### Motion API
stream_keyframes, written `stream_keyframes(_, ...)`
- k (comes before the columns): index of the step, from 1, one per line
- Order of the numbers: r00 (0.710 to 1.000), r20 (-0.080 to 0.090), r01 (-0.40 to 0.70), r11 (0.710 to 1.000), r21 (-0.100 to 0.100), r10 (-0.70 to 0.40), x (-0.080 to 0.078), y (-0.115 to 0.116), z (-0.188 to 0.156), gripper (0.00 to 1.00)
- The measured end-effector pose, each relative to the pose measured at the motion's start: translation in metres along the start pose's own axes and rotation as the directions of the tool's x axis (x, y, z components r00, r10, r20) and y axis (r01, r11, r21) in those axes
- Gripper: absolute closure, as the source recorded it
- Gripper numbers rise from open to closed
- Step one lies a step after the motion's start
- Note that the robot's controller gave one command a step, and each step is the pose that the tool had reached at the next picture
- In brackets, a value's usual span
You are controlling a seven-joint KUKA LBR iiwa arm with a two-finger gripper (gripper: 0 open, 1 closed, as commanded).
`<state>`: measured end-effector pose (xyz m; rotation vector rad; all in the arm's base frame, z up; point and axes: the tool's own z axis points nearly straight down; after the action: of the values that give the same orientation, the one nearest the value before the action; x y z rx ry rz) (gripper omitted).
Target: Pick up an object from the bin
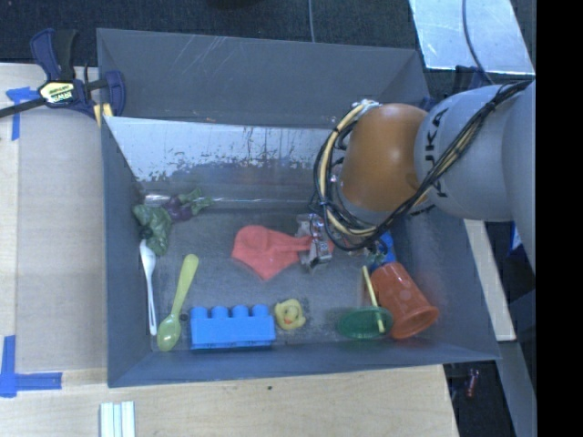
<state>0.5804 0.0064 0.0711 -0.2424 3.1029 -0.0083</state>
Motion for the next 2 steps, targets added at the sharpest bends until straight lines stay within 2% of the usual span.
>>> stream_keyframes(1, 1.0, -0.001, 0.008, 1.0, 0.002, -0.008, 0.001, -0.006, -0.001, 1.0)
stream_keyframes(2, 1.0, -0.01, -0.029, 1.0, 0.0, 0.029, 0.017, -0.018, -0.061, 1.0)
